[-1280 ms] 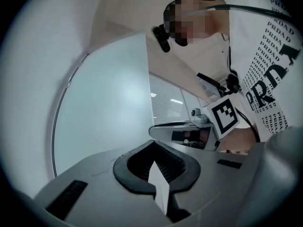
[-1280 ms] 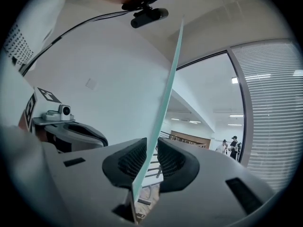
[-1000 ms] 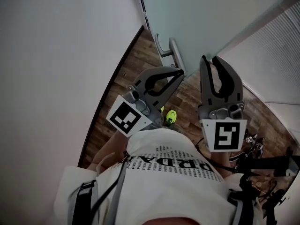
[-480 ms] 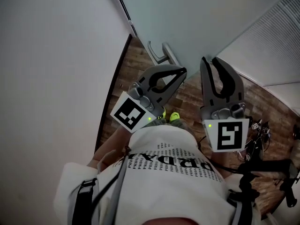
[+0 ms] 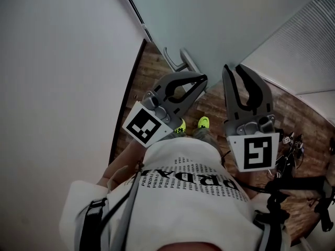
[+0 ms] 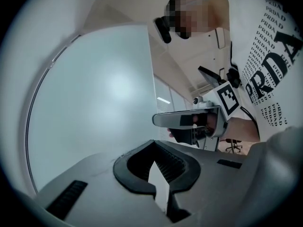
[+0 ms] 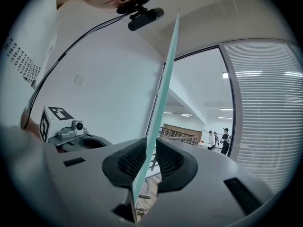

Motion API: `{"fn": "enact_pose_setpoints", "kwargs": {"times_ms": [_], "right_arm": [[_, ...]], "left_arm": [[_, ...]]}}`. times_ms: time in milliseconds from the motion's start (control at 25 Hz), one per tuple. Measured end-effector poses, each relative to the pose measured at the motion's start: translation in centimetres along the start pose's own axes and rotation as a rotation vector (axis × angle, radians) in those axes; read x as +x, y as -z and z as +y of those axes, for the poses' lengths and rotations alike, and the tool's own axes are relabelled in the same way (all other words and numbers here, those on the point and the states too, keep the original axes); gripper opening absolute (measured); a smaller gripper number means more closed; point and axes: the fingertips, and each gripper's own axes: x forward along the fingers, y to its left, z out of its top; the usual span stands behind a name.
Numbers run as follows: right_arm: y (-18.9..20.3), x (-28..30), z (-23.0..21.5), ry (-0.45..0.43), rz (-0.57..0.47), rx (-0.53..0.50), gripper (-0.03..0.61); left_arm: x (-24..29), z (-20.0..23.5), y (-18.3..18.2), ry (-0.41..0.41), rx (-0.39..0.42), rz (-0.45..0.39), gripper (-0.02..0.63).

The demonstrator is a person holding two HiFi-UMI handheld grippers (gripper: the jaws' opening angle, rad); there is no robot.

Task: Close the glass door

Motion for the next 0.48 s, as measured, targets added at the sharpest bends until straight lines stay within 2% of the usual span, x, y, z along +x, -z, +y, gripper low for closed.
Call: {"fn": "enact_pose_setpoints", "kwargs": {"times_ms": [120, 320, 480], "right_arm": [[2.7, 0.7, 0.6, -0.035, -0.004, -0.010, 0.038], [9.4, 1.2, 1.6, -0.110, -0.022, -0.024, 0.038], [8.1, 1.5, 2.7, -0.175, -0.039, -0.030, 0.038]], "left_arm": [[0.2, 0.4, 2.5, -0.028, -0.003, -0.032, -0.005], [1.3, 0.0, 10.0, -0.079, 0.001, -0.026, -0.005], [0.5, 0.4, 9.4, -0.130, 0.003, -0.028, -0.005]]}}
